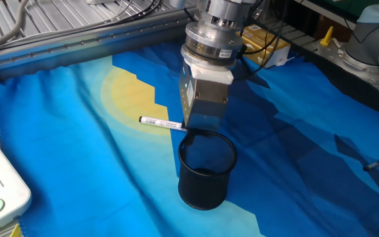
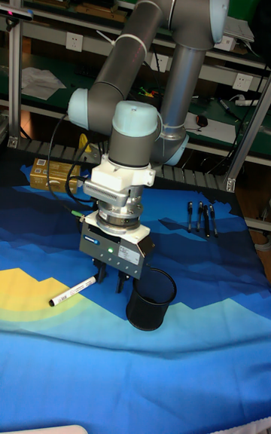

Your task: Put the pen into the pen holder

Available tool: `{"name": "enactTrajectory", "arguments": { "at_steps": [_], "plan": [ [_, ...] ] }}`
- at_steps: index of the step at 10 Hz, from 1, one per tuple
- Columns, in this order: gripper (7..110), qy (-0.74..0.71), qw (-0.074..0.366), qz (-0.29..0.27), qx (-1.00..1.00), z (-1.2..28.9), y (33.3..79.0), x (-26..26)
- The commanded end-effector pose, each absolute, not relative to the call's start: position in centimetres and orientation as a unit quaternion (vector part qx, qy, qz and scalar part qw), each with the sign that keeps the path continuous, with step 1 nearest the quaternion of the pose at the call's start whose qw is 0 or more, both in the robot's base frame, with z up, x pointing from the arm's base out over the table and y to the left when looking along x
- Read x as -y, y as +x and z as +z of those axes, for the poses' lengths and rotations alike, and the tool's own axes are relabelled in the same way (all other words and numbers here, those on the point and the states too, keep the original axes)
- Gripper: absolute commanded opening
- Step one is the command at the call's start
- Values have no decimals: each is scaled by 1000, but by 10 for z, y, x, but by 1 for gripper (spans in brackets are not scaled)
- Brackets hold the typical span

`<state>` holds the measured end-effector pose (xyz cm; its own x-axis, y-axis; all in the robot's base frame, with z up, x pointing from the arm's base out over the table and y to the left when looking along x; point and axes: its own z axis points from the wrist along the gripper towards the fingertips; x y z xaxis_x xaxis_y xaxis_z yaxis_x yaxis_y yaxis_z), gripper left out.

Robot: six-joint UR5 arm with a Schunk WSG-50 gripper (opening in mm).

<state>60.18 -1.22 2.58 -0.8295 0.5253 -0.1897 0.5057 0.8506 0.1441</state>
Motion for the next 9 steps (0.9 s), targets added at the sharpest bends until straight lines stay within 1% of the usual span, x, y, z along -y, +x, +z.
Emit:
{"name": "enactTrajectory", "arguments": {
  "at_steps": [1, 2, 3, 6, 9],
  "plan": [
    [44, 275, 115, -13, -954, 26, 591, 46],
    [44, 265, 115, -46, -956, 27, 584, 62],
    [44, 262, 108, -66, -957, 28, 578, 71],
    [44, 259, 109, -29, -959, 25, 584, 54],
    [44, 245, 107, -20, -963, 33, 586, 47]
  ]
}}
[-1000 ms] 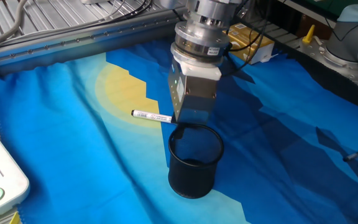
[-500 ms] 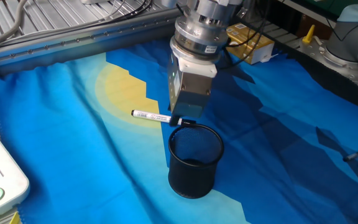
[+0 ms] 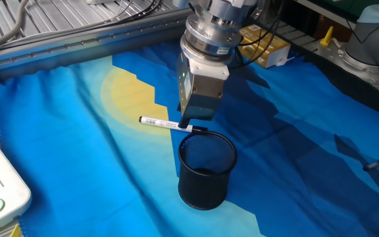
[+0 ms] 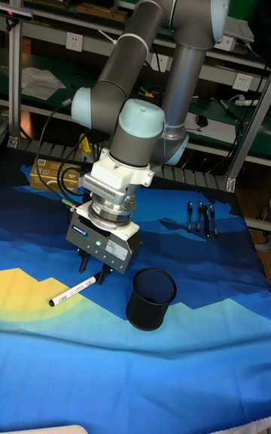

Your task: Put the pen into the pen holder

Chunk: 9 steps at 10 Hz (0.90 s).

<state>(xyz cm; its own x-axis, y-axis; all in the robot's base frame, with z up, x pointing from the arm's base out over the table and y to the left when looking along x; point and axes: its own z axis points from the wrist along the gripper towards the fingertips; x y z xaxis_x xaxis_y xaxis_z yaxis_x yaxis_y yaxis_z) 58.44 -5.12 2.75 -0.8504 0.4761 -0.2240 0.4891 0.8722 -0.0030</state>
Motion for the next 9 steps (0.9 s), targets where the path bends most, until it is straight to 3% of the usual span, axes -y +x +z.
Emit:
{"name": "enactTrajectory", "arguments": {
  "at_steps": [1, 5, 9],
  "plan": [
    [44, 243, 107, -21, -964, 33, 586, 47],
    [44, 228, 99, -36, -968, 32, 581, 52],
    [44, 223, 59, -41, -972, 29, 562, 50]
  ]
}}
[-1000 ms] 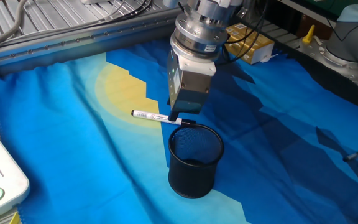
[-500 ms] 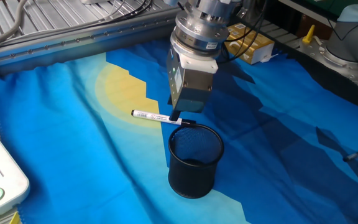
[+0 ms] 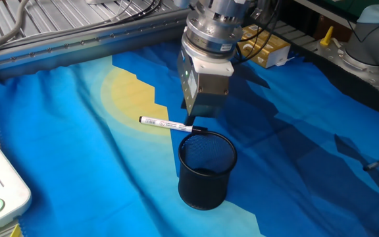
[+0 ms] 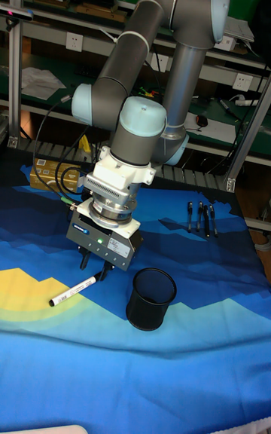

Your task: Put the pen into the pen holder

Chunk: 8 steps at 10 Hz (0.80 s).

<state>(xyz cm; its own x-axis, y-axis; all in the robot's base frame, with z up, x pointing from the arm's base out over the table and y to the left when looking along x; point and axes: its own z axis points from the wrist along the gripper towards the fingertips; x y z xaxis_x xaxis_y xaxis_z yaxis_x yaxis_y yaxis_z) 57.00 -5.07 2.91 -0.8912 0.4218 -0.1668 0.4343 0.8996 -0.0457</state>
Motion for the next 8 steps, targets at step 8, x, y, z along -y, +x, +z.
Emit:
{"name": "enactTrajectory", "arguments": {
  "at_steps": [8],
  "plan": [
    [44, 223, 65, -34, -972, 29, 565, 48]
  ]
}}
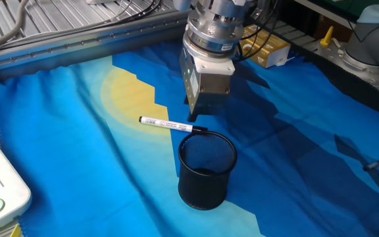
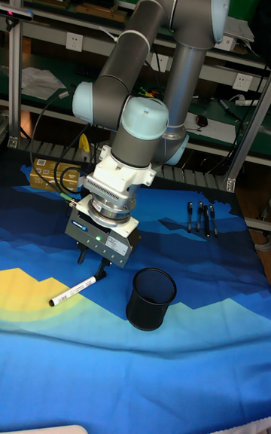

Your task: Put the pen into the pen holder

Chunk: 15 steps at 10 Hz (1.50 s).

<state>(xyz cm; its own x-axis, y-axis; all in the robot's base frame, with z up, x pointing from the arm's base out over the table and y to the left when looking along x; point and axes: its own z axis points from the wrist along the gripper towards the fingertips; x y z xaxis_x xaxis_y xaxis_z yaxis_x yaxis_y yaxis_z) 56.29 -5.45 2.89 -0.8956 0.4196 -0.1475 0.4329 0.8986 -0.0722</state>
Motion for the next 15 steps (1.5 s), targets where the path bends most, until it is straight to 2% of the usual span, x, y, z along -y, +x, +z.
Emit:
{"name": "enactTrajectory", "arguments": {
  "at_steps": [1, 6, 15],
  "plan": [
    [44, 226, 64, -26, -972, 29, 566, 44],
    [44, 214, 76, -11, -974, 5, 572, 57],
    [44, 224, 78, 7, -971, -10, 574, 54]
  ]
}}
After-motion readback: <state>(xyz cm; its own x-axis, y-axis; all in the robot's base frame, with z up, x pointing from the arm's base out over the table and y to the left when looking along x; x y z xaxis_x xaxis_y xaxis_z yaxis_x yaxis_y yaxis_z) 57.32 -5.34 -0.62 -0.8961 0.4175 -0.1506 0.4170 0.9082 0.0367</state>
